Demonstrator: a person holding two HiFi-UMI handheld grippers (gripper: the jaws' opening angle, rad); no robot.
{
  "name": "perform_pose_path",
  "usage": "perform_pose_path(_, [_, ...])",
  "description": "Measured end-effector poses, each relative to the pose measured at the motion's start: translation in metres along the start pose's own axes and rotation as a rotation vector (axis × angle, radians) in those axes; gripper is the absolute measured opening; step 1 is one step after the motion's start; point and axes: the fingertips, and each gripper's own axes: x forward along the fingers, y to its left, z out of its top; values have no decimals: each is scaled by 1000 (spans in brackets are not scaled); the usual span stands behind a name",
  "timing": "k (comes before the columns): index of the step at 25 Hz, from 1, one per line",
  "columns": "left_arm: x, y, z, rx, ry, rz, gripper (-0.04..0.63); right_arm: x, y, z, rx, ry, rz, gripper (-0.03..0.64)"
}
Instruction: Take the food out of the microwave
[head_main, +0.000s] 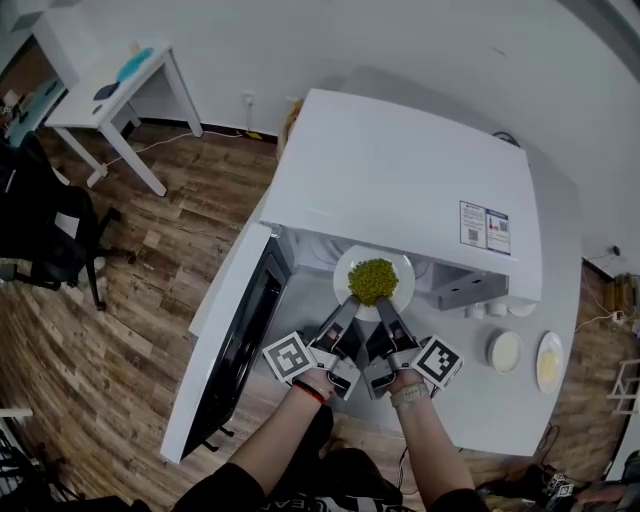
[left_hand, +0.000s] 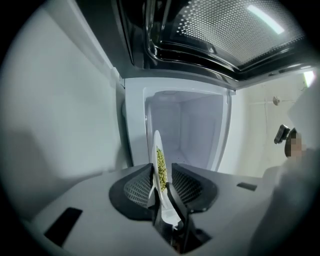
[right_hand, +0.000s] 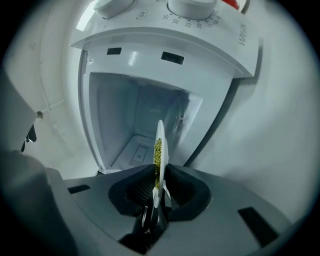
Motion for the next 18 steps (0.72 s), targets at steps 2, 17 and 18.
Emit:
perform_pose_path(2, [2,-2,-1,18,10,-11,118,-1,2,0,48,-15,19,78])
perform_pose_path(17, [-9,0,-17,97,95,34,86,-11,14,-13,-19,21,41,77])
perform_pose_path(18, [-12,0,-17,114,100,38,86,-12,16,-15,-38,25,36,77])
